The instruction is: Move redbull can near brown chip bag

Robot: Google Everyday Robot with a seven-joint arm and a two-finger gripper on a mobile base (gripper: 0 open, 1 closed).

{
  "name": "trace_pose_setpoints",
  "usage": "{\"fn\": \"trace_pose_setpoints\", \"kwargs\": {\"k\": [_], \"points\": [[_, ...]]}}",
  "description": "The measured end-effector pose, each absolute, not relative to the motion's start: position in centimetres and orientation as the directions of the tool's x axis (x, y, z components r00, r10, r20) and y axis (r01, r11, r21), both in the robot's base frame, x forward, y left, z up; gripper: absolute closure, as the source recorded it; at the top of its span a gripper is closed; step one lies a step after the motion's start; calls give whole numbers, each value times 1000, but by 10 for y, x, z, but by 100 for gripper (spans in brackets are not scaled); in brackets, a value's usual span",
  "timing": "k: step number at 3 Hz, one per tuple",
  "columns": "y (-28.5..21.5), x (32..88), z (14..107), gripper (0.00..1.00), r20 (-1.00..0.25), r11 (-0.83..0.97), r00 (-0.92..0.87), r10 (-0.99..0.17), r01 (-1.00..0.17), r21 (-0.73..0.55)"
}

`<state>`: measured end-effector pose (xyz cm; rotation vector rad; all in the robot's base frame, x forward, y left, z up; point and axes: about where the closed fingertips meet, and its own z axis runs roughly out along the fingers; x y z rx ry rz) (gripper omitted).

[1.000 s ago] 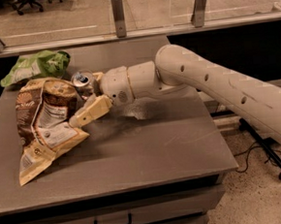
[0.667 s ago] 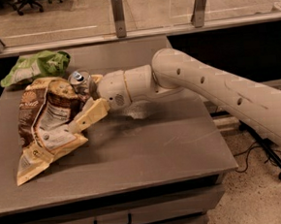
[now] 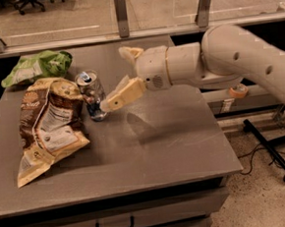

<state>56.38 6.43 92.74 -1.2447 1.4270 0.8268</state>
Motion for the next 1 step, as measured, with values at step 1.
{"fn": "trace_pose_setpoints", "kwargs": {"k": [1], "points": [[6, 566, 960, 0, -945, 372, 97, -312, -903, -216]]}}
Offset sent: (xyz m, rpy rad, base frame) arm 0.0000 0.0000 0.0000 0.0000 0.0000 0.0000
